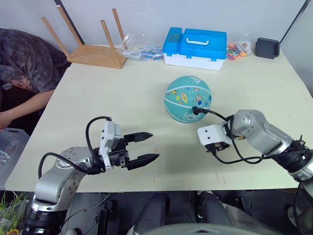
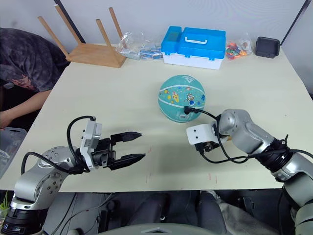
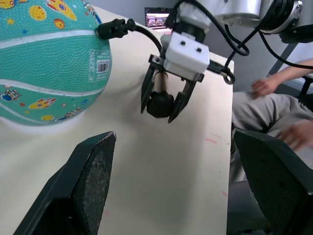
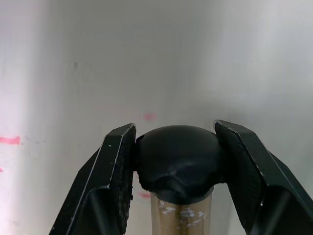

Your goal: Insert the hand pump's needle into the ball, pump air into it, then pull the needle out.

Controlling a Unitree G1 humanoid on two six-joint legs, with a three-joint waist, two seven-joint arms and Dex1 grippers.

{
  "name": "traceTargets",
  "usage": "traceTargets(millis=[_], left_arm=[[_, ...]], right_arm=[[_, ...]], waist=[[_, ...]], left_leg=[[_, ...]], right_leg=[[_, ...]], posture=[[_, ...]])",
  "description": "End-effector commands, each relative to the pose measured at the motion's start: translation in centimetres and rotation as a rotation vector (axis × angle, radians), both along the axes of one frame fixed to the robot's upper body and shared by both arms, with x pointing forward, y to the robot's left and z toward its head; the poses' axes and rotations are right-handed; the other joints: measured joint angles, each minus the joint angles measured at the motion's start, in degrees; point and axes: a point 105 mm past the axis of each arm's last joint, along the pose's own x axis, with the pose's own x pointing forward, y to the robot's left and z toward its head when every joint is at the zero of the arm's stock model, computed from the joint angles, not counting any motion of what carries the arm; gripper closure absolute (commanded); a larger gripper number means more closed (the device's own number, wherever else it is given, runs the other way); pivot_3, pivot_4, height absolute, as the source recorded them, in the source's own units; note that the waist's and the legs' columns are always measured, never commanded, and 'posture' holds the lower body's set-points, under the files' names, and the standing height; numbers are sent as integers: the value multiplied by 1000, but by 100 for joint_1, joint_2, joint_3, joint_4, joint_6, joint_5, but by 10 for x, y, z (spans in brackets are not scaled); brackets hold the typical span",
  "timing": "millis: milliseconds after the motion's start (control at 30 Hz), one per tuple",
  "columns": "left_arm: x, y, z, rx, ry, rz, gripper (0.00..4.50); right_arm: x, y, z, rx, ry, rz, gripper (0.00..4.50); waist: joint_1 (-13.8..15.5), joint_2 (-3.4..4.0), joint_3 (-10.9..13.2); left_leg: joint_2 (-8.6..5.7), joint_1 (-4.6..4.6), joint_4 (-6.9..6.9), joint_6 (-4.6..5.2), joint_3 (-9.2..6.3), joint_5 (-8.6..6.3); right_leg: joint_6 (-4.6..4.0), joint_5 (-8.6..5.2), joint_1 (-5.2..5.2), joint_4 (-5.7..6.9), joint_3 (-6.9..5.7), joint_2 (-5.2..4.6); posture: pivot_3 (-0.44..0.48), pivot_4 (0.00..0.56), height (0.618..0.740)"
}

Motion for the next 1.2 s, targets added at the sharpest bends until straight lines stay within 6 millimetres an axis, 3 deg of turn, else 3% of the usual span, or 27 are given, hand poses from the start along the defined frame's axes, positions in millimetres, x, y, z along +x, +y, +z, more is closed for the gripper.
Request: traceTargets(millis=[33, 67, 200, 267, 467, 600, 733, 933, 1200], left_arm=[[-2, -3, 7, 21, -57, -11, 450], [-2, -3, 6, 22, -58, -10, 450], [1, -2, 5, 25, -62, -3, 450], [4, -1, 6, 27, -66, 0, 450], [13, 2, 11, 40, -95, -4, 450], [22, 1, 24, 36, -127, -8, 450], [39, 2, 36, 43, -165, 10, 450], [64, -5, 54, 37, -218, 7, 450], [101, -28, 78, 7, -289, 4, 450]], right_arm=[[-1, 3, -3, 61, 35, -33, 2452], [-2, 4, -4, 77, 55, -42, 2452], [-3, 6, 2, 120, 33, -38, 567], [-8, 13, 20, 228, 45, -42, 68], [-32, 26, 59, 452, 24, -24, 68], [-54, 26, 72, 542, 2, -11, 68], [-71, 26, 89, 746, -63, -55, 68], [-90, 15, 100, 891, -158, -177, 68], [-115, -18, 101, 996, -263, -458, 68]], waist=[[-1, 0, 0], [1, 0, 0], [-2, 0, 0], [-4, 0, 0], [1, 0, 0], [15, 0, 0], [6, -1, -1], [1, -2, 0], [0, -11, -1]], left_leg=[[0, 1, 0, 0, -1, 0], [1, 1, 0, -1, -3, 0], [1, 1, 0, -2, -2, 1], [1, 1, 2, -2, 0, 1], [2, 2, 3, -2, -4, 1], [2, 0, 11, -2, -6, 1], [0, -2, 36, -1, -9, 1], [-1, 4, 73, -2, -4, 0], [-3, 22, 89, -8, -1, 8]], right_leg=[[0, 0, 0, 1, 0, 1], [-1, 0, 1, 2, -3, 2], [-2, 1, 0, 4, -1, 3], [-2, 1, 0, 4, 1, 3], [-2, 1, 0, 9, 0, 5], [-2, 2, 1, 12, -3, 4], [0, 2, 8, 23, -6, 4], [0, 2, 10, 77, -1, 10], [1, 4, 23, 105, 5, 42]], posture=[[0, 150, 740], [0, 150, 740], [0, 150, 740], [0, 150, 740], [0, 150, 740], [0, 150, 740], [0, 150, 740], [0, 150, 740], [0, 150, 740]])
